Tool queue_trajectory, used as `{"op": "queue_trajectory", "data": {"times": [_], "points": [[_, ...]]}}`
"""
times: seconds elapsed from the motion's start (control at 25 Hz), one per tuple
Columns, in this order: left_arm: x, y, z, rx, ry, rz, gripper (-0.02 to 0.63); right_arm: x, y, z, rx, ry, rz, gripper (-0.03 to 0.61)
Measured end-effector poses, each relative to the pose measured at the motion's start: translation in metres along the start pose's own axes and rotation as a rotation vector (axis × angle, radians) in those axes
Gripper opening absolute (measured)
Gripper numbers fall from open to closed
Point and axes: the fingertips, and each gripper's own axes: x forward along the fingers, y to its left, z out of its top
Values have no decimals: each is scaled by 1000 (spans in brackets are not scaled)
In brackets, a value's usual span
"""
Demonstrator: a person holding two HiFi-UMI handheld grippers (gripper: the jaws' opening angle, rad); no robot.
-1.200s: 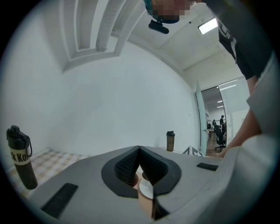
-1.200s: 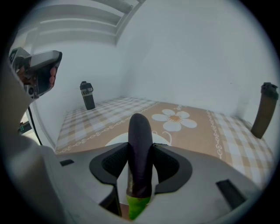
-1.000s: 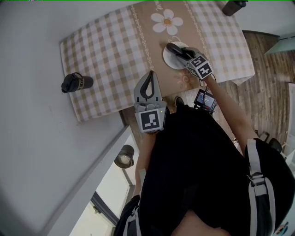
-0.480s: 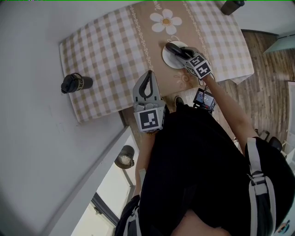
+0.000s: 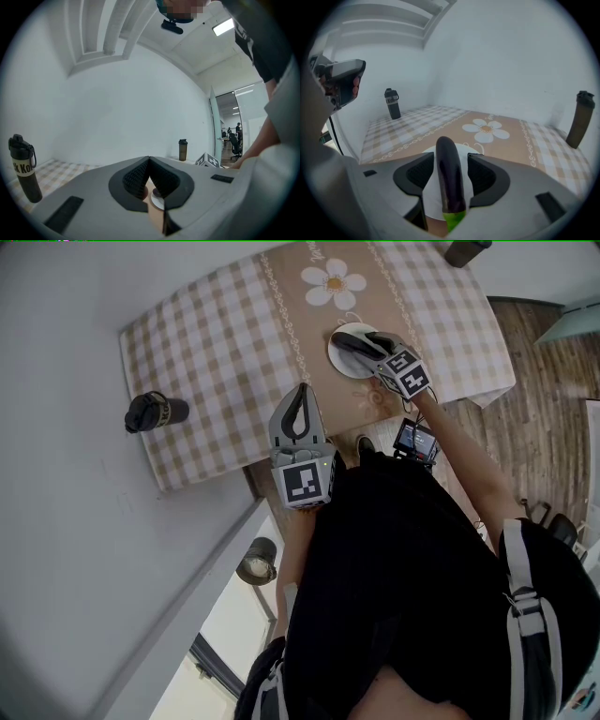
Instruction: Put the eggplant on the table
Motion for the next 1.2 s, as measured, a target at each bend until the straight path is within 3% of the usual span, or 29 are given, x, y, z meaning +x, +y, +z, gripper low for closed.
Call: {"op": "queue_trajectory", "data": {"times": [0.36,0.52,0.76,0.96,1.2], "points": [[3,0,5,5,2,-19,8,-17,2,25,2,-51,-11,233],[8,-5,12,84,-22,-37,8,-29,-1,43,45,-119,-24,233],[16,-9,22,95,-51,-51,8,-49,7,75,37,-199,13,221],[18,-8,30,119,-63,-55,8,-70,22,112,105,-300,69,190],[23,-3,45,114,-104,-38,8,-89,31,146,49,-360,81,189]]}}
